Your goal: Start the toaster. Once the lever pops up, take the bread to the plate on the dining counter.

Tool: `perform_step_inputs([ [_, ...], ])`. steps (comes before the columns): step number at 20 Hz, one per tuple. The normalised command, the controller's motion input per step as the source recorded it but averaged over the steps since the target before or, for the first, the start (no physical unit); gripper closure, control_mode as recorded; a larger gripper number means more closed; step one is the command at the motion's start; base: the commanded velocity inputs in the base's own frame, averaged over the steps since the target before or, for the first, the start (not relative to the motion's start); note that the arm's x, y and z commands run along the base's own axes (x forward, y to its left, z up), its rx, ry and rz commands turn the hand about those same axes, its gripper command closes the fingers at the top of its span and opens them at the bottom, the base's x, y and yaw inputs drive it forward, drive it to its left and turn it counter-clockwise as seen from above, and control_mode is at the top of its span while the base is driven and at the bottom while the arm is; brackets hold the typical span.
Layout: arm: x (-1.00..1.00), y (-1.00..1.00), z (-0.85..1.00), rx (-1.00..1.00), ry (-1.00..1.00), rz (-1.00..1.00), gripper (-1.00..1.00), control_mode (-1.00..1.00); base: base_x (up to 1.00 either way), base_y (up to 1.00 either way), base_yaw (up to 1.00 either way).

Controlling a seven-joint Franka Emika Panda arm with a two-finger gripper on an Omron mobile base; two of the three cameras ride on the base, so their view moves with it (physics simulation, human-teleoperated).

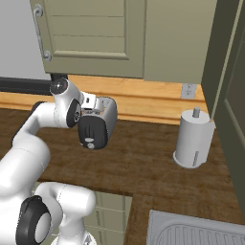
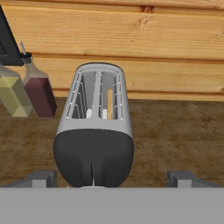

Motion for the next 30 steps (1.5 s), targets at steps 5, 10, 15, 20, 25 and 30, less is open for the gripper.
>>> perform_step_inputs([
  [5, 0.0, 0.0, 0.0, 0.0, 0.0, 0.0, -1.0, -1.0, 0.0, 0.0, 0.0],
  [10, 0.0, 0.0, 0.0, 0.0, 0.0, 0.0, -1.0, -1.0, 0.0, 0.0, 0.0],
  [15, 0.0, 0.0, 0.0, 0.0, 0.0, 0.0, -1.0, -1.0, 0.0, 0.0, 0.0],
  [20, 0.0, 0.0, 0.0, 0.0, 0.0, 0.0, -1.0, -1.0, 0.0, 0.0, 0.0],
  [25, 0.0, 0.0, 0.0, 0.0, 0.0, 0.0, -1.0, -1.0, 0.0, 0.0, 0.0],
  [30, 0.0, 0.0, 0.0, 0.0, 0.0, 0.0, -1.0, -1.0, 0.0, 0.0, 0.0],
])
